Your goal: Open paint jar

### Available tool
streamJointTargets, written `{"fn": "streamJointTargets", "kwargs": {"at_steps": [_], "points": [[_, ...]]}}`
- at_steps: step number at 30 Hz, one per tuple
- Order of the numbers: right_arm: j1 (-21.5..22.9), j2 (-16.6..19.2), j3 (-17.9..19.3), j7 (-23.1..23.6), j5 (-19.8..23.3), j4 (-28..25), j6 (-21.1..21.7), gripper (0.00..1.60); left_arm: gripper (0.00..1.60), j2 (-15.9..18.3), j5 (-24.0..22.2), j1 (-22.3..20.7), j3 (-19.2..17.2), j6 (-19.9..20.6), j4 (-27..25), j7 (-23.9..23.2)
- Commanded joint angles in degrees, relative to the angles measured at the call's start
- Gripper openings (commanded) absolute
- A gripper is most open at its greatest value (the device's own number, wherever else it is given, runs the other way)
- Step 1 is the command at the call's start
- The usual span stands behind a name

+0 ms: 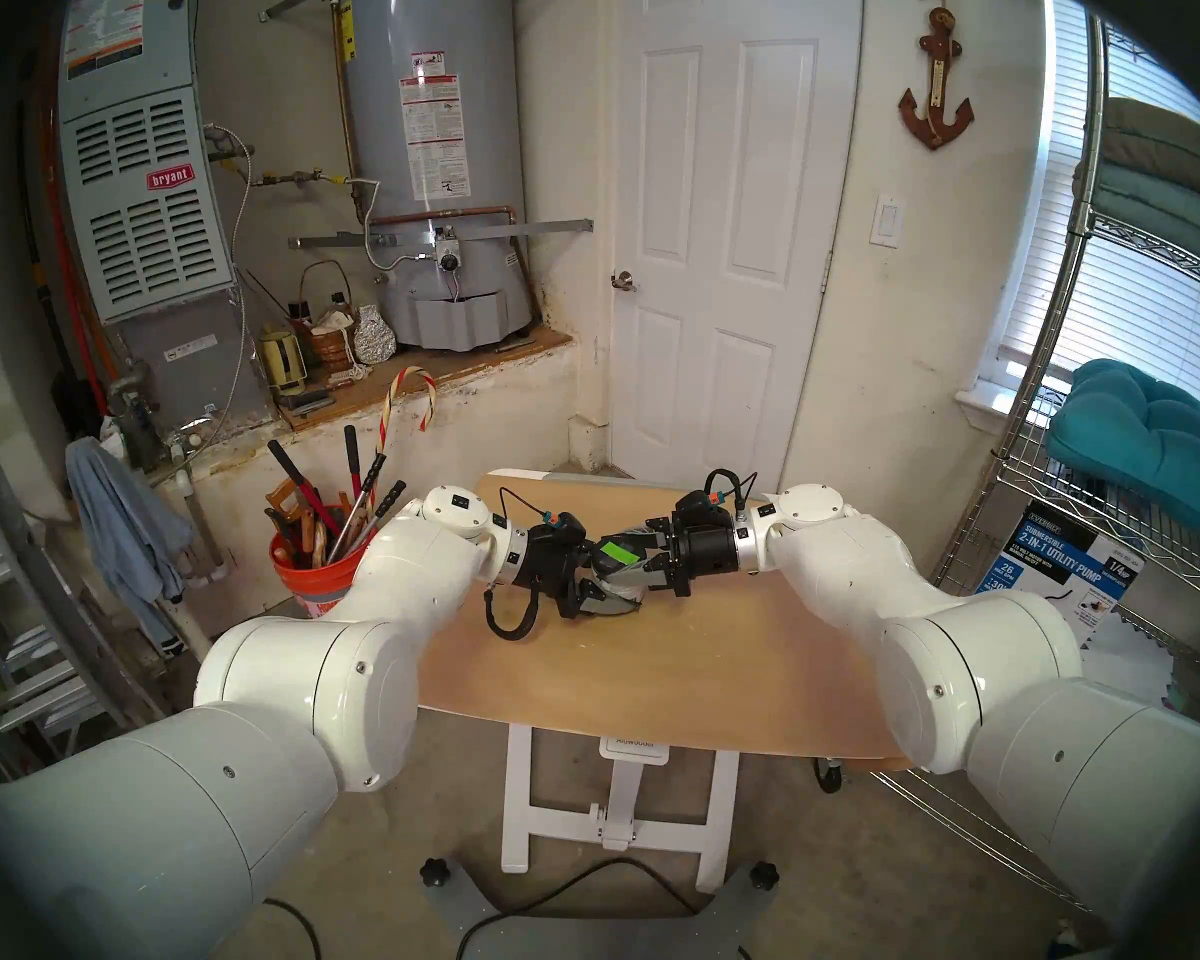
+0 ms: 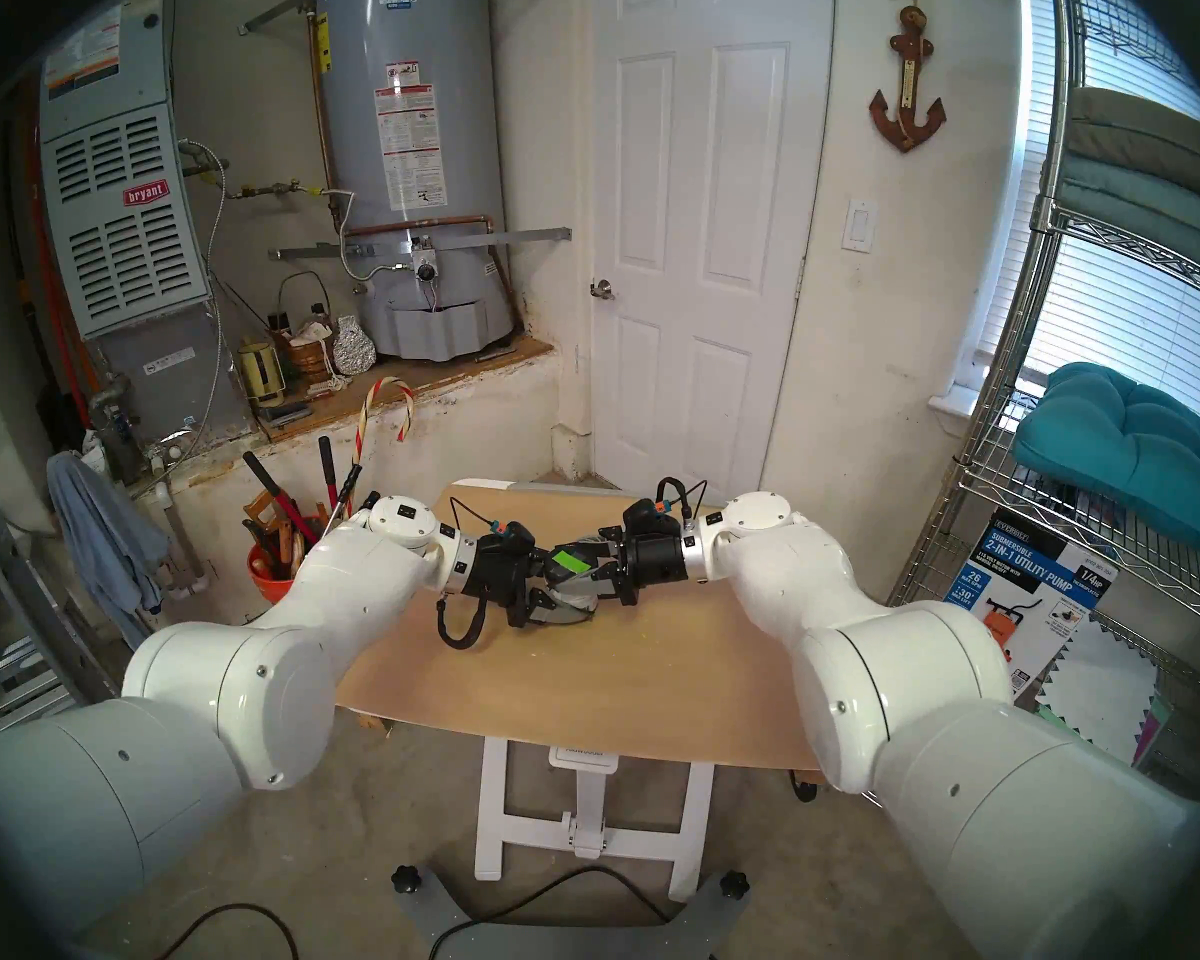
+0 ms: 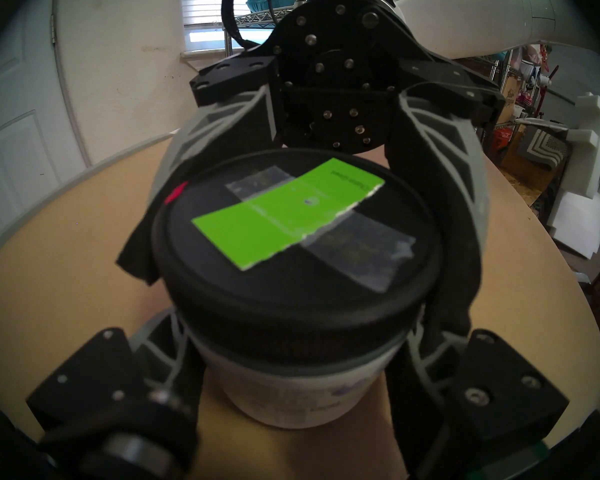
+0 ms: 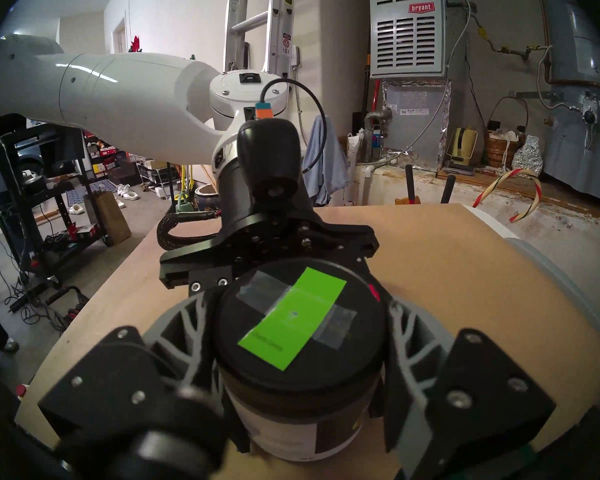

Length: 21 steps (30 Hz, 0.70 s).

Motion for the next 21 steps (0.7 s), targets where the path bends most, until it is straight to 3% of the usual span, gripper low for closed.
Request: {"fn": "streamJointTargets", "kwargs": {"at_steps": [1, 19, 20, 21], "points": [[3.64, -2.36, -1.08, 2.91, -0.47, 0.33, -1.15, 0.0, 0.0, -0.29, -0.18, -1.64, -0.19, -0.05, -0.9, 0.36], [5.87, -3.27, -3.03, 2.91, -1.56, 3.08, -3.18, 0.02, 0.0, -0.34, 0.02, -1.66, -0.5, -0.28, -0.85, 0.28], [5.87, -3.22, -3.04, 2.91, -1.55, 3.26, -3.34, 0.49, 0.0, -0.34, 0.03, -1.66, -0.51, -0.28, -0.84, 0.29], [5.87, -3.15, -2.96, 2.91, -1.46, 3.52, -3.5, 0.51, 0.0, -0.34, 0.04, -1.66, -0.52, -0.28, -0.84, 0.29]]}}
